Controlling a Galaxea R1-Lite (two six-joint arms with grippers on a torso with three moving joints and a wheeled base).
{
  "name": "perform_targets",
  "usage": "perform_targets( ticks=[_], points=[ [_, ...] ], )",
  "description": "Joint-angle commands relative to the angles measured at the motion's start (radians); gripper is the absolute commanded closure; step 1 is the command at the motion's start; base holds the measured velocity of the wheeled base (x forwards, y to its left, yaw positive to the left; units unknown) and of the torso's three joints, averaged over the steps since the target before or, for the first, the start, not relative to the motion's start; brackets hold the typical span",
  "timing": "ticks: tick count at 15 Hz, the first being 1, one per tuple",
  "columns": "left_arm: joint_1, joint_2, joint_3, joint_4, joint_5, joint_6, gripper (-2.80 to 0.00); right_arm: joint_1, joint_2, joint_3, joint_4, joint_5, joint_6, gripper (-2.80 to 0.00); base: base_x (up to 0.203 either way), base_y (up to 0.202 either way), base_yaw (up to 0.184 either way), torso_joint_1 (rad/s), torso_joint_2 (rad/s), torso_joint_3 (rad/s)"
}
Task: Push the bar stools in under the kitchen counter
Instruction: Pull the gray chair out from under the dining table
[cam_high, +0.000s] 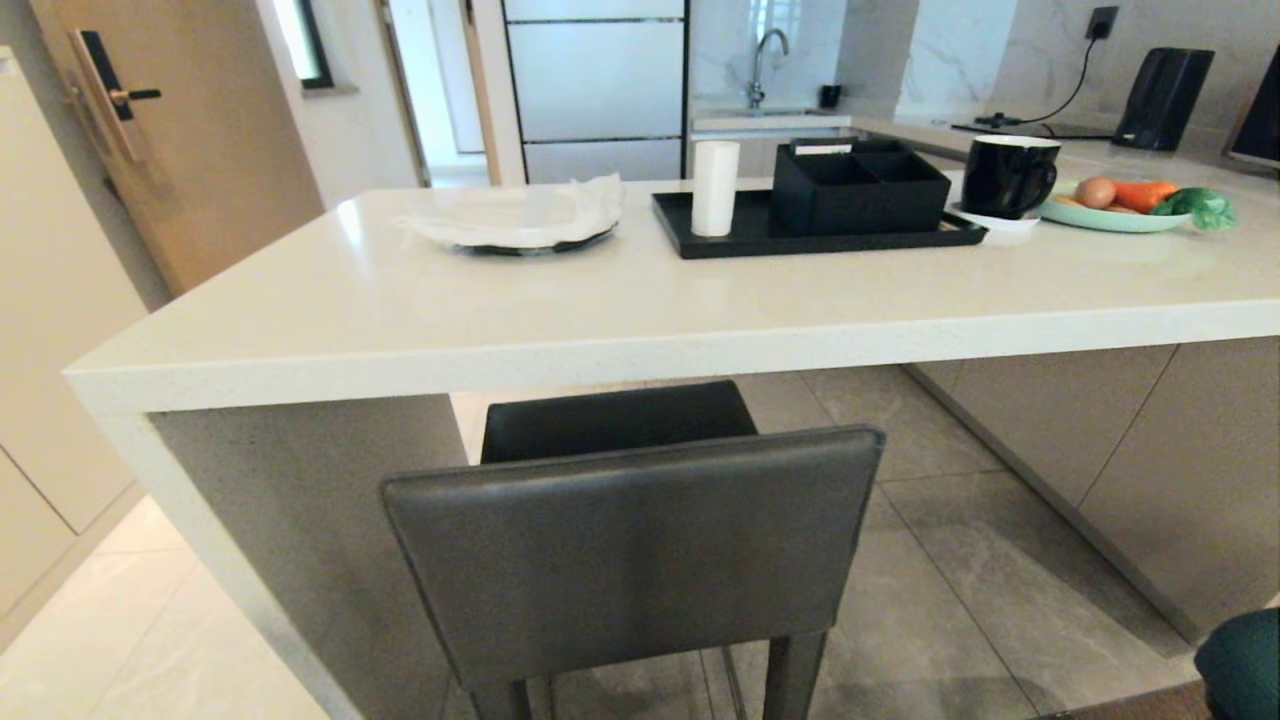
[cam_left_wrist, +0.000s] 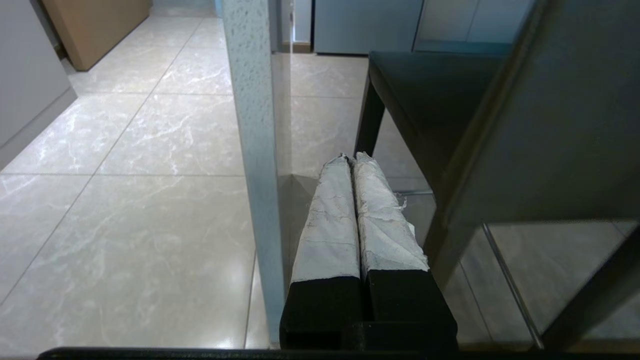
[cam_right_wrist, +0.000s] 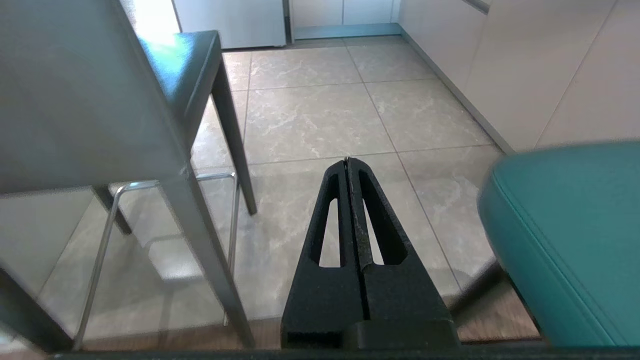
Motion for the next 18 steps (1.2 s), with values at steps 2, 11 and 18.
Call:
perform_targets(
  ticks=[2,11,18],
  points=[
    [0.0,0.0,0.002,0.0,0.001,-0.002,0.0,0.0,0.001,0.0,-0.001,0.0,-0.001,0.0,0.065,0.0,0.001,0.004,0.0,0.001],
    [-0.001,0.0,0.002,0.0,0.001,-0.002,0.0,0.0,0.001,0.0,-0.001,0.0,-0.001,0.0,0.0,0.0,0.0,0.0,0.0,0.0],
    [0.0,0.0,0.002,0.0,0.001,-0.002,0.0,0.0,0.001,0.0,-0.001,0.0,-0.001,0.0,-0.001,-0.012,0.0,0.0,0.0,0.0]
  ],
)
